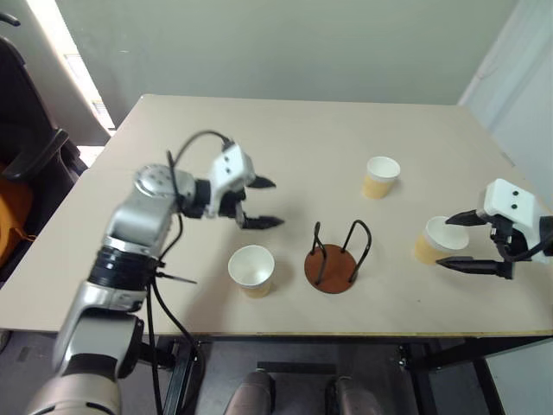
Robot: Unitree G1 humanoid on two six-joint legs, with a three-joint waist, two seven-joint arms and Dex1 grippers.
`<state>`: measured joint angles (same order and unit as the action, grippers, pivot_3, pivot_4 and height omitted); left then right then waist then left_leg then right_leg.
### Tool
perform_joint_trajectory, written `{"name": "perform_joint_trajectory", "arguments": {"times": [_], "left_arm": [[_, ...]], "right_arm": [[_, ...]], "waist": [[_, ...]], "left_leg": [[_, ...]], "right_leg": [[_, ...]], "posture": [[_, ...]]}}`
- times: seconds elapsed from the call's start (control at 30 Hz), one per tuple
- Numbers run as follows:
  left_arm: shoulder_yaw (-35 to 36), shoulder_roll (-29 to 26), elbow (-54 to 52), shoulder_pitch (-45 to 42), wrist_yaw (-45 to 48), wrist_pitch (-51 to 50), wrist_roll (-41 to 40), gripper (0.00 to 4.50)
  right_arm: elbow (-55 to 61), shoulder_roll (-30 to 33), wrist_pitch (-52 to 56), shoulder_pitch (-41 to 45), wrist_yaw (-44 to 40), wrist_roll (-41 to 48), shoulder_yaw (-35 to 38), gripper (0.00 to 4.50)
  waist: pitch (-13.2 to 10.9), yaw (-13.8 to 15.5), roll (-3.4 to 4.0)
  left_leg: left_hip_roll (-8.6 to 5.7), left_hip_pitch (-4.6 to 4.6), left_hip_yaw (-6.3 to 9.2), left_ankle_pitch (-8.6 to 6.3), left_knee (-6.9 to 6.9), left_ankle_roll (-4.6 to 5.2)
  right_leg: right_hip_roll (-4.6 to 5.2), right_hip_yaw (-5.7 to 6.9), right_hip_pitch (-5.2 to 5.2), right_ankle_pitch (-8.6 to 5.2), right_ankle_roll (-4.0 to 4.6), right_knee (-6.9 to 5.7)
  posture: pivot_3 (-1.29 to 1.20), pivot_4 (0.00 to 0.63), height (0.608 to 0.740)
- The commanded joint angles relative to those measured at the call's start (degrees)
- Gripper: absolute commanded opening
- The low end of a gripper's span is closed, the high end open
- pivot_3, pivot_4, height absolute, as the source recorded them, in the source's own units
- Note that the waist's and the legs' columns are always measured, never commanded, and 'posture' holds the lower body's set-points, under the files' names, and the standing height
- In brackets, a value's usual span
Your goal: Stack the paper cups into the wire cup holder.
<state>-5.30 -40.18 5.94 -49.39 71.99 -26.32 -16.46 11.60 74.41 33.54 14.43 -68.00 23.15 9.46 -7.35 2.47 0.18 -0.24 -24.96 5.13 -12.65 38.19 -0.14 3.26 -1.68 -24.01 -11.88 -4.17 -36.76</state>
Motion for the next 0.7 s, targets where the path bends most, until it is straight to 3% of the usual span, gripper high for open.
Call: {"name": "perform_joint_trajectory", "arguments": {"times": [0.03,0.37,0.47,0.7], "left_arm": [[3.1,-5.2,-8.9,0.1,5.7,-3.2,-6.0,4.48],[5.5,-10.9,-18.8,4.9,2.2,-8.0,-8.7,4.48],[6.3,-12.3,-21.0,5.5,1.1,-9.2,-9.6,4.50],[6.7,-14.2,-22.6,7.1,-0.5,-10.2,-10.4,4.50]], "right_arm": [[-4.0,-0.5,-2.0,2.8,-0.1,-2.7,-2.2,4.50],[-12.2,-5.5,-5.6,10.2,-1.9,-10.5,-13.2,4.50],[-13.9,-7.1,-6.6,11.2,-2.1,-12.4,-14.9,3.94],[-15.2,-8.2,-8.2,13.4,-4.4,-13.9,-16.2,1.46]], "waist": [[0.0,-0.2,0.00],[0.0,-0.8,0.06],[0.0,-0.9,0.06],[0.0,-0.9,0.08]], "left_leg": [[0.00,0.02,-0.01,-0.05,0.00,0.01],[0.13,0.05,0.04,-0.13,-0.01,0.00],[0.14,0.08,0.04,-0.15,-0.01,0.00],[0.16,0.12,0.05,-0.28,-0.05,-0.08]], "right_leg": [[0.01,0.00,0.01,0.00,0.00,0.01],[0.02,0.08,-0.03,-0.02,0.19,-0.05],[0.02,0.09,-0.03,0.00,0.27,-0.05],[0.03,0.09,-0.06,0.00,0.58,-0.06]], "posture": [[0.00,0.150,0.740],[0.00,0.150,0.740],[0.00,0.150,0.740],[0.00,0.150,0.740]]}}
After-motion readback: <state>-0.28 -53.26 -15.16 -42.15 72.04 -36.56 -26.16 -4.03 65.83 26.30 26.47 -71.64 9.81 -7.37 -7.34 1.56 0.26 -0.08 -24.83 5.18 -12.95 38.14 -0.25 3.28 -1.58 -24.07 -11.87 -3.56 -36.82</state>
